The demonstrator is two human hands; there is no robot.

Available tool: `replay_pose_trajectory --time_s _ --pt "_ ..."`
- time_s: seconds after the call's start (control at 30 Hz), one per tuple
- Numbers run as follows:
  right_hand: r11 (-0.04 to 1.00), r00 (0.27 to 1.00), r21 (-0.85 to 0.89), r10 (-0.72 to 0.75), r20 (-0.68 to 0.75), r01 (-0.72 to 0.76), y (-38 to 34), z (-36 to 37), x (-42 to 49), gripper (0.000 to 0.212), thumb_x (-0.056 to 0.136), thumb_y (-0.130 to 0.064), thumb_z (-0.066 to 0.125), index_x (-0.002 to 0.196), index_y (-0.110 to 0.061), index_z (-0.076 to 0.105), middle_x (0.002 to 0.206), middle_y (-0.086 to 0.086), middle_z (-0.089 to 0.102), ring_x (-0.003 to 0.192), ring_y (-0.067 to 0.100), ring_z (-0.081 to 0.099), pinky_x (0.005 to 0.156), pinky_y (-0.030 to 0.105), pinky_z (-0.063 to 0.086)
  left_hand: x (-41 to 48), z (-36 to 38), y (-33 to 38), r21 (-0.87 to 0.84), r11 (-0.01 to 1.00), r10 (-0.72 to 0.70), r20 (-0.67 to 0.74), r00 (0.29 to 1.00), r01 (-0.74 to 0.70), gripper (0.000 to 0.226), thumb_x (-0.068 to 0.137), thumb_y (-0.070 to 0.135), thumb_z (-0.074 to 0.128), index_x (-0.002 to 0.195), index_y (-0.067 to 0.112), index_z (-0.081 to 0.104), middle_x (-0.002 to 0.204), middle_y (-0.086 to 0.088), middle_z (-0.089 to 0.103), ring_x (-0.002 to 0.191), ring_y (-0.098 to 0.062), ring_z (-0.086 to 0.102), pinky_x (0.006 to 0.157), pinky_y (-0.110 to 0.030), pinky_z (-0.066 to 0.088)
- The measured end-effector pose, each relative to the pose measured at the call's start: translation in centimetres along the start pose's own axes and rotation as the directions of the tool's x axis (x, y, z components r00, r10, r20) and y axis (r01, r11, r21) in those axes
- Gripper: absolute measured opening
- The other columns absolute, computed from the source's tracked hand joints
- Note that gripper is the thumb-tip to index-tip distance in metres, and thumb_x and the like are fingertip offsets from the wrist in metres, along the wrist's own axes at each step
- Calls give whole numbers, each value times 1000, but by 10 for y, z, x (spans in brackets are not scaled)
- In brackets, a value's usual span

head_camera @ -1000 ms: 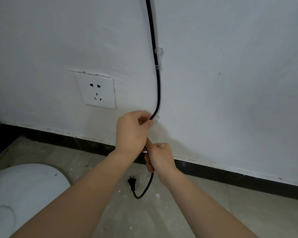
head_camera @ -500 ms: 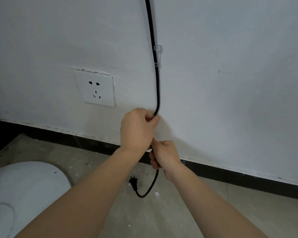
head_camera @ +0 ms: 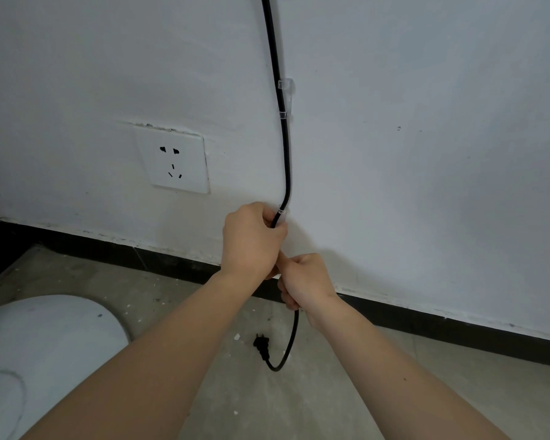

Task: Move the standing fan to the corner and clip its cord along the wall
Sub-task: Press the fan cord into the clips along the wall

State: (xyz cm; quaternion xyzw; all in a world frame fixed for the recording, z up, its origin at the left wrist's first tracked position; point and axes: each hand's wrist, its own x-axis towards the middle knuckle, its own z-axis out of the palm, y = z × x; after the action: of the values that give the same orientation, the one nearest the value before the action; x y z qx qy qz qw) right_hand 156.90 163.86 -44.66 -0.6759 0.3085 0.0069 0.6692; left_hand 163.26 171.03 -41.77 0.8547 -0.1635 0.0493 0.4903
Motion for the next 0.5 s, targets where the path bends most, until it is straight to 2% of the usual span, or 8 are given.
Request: replay_pose_trajectory --time_s 0.07,0.17,0.23,0.3,0.4,0.5 --pt "999 1000 -28 -28 -3 28 2 -1 0 51 90 -46 57 59 -7 64 31 -5 37 25 10 30 34 14 25 1 2 0 16 1000 26 -3 1000 -26 24 84 18 64 71 -1 67 65 -14 69 66 -29 65 64 -43 55" --pt "981 989 -133 -145 -35 139 6 0 0 43 92 -41 55 64 -10 65 36 -9 43 31 6 36 40 19 29 1 3 0 42 998 43 -2 999 -43 22 83 16 63 70 -2 67 66 -15 69 67 -30 65 63 -44 55" --pt "945 960 -219 -266 -83 243 10 1 0 29 93 -34 55 82 -11 68 47 -8 52 35 3 42 42 17 32 2 2 0 49 998 33 0 999 -33 21 82 16 63 71 -1 67 66 -13 69 67 -29 65 62 -41 54" --pt "903 923 -279 -368 -115 326 13 1 -1 19 93 -28 55 103 -16 66 39 -11 48 30 4 41 36 9 27 2 2 0 48 999 18 8 1000 -18 20 82 15 63 72 -2 67 68 -14 69 67 -29 66 62 -40 54" --pt "845 881 -357 -460 -106 398 15 0 -2 28 95 -23 52 121 -29 61 30 -14 42 29 8 37 35 10 27 3 2 1 41 999 -1 29 1000 0 16 81 11 64 73 -2 68 69 -14 69 68 -29 66 63 -42 56" --pt "802 856 -417 -508 -98 428 14 -1 -3 34 95 -22 50 126 -33 61 29 -9 37 31 12 32 36 13 25 3 1 2 53 999 2 32 999 -4 15 80 11 64 71 0 68 66 -11 69 67 -27 66 63 -41 56"
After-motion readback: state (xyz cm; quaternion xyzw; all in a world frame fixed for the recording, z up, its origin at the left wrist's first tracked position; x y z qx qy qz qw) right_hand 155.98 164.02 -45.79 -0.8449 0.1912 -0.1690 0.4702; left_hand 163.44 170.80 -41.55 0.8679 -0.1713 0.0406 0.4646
